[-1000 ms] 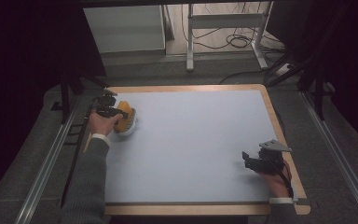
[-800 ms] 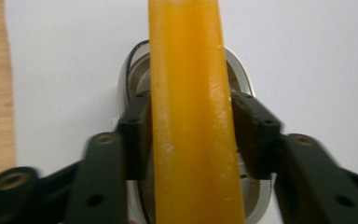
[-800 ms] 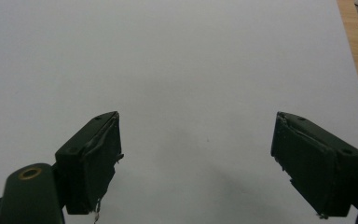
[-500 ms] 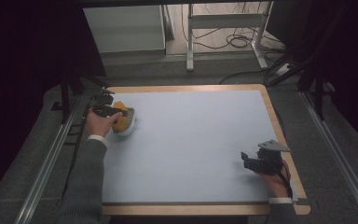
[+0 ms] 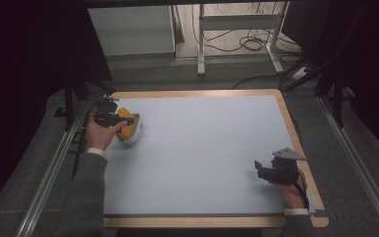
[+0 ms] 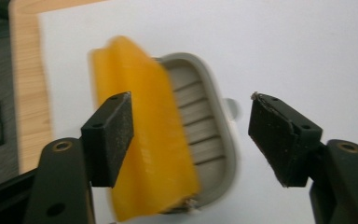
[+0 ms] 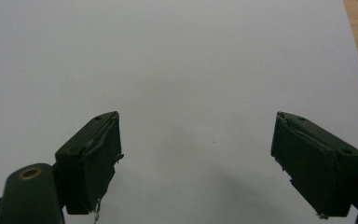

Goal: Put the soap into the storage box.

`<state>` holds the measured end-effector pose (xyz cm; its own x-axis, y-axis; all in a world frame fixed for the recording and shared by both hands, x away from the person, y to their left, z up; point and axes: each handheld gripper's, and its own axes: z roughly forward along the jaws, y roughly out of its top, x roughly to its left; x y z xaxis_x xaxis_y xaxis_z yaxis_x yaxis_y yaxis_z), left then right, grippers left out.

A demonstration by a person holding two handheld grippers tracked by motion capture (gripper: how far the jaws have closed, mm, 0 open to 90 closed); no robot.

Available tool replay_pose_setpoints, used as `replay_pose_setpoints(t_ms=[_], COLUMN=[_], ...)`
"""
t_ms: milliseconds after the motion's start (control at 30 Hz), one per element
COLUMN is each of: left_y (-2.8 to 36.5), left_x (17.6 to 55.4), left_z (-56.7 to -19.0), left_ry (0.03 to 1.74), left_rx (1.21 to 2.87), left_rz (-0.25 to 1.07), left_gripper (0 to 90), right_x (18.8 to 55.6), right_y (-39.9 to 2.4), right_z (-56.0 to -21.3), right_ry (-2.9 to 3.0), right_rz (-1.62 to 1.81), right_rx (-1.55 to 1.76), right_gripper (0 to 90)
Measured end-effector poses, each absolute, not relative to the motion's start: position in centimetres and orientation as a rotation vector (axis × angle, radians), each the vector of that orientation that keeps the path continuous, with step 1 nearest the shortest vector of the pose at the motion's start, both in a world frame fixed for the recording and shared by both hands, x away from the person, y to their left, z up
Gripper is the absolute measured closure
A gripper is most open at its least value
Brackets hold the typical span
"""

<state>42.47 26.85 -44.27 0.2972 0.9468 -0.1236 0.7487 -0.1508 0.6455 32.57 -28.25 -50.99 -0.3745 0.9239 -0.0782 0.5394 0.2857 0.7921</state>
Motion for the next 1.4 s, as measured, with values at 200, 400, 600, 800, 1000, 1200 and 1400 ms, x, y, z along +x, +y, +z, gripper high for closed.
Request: replay_pose_setpoints(t_ms=[200, 400, 600, 800, 1000, 1200, 1400], left_y=[26.1, 24.8, 23.8, 23.2, 22.6, 22.6, 22.5], left_x=[40.5, 37.9, 36.0, 34.4, 32.7, 31.1, 30.7], left_z=[-44.0, -44.3, -45.2, -46.6, -48.9, -50.1, -50.6], left_ry=[1.415, 1.307, 1.25, 1.21, 1.201, 1.182, 1.177], left_rx=[1.962, 2.013, 2.04, 2.036, 2.034, 1.987, 1.995], left_rz=[0.437, 0.426, 0.406, 0.353, 0.33, 0.339, 0.337], left_gripper=[31.5, 31.4, 30.5, 30.4, 29.4, 28.0, 26.4], right_x=[32.7, 32.6, 32.6, 32.6, 32.6, 32.5, 32.5], right_y=[-28.1, -28.1, -28.0, -28.0, -28.1, -28.1, -28.0], right_z=[-51.0, -51.0, -51.0, -51.0, -51.0, -50.9, -50.9], right_ry=[2.031, 2.029, 2.031, 2.029, 2.026, 2.023, 2.021], right_rz=[0.931, 0.93, 0.927, 0.93, 0.93, 0.932, 0.934], right_rx=[1.301, 1.3, 1.295, 1.297, 1.297, 1.298, 1.288], right_gripper=[15.8, 15.8, 15.8, 15.7, 15.7, 15.8, 15.8])
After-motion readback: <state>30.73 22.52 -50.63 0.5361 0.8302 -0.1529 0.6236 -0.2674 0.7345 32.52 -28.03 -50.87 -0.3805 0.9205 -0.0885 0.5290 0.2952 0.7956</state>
